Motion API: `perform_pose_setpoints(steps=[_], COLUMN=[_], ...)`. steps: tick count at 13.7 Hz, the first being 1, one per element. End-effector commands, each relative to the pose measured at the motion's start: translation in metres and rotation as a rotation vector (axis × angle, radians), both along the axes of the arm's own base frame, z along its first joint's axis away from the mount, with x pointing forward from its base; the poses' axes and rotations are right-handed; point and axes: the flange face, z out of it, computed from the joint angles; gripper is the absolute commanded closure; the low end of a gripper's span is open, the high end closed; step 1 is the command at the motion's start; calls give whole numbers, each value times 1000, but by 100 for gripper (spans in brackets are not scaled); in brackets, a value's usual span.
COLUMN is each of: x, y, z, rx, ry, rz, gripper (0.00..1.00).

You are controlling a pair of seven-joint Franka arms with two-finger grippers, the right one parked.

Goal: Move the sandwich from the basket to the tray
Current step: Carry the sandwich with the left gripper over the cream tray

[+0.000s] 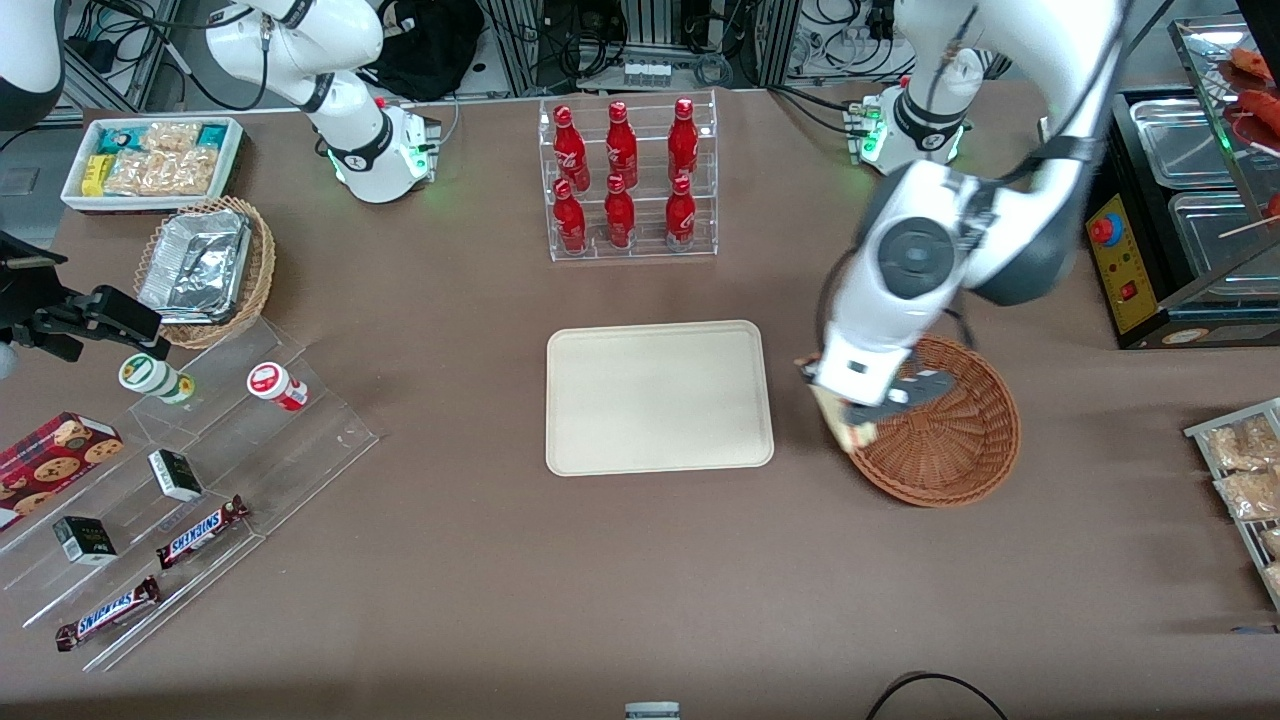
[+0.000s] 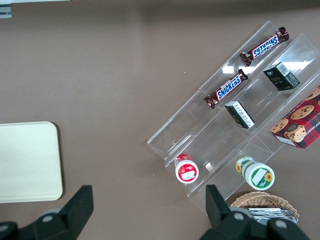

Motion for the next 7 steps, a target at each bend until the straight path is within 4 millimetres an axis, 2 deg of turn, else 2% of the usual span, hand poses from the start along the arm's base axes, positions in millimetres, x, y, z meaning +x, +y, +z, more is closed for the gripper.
perform_pose_setpoints(steps=[1, 3, 5, 6, 7], x=[2, -5, -25, -33, -34], y=[-63, -103, -145, -160, -166], z=[-29, -52, -75, -81, -91], rx=[-51, -85, -96, -96, -104], ry=[30, 11, 17, 18, 17], rz=[-71, -118, -172, -206, -212], gripper=[91, 91, 91, 90, 89])
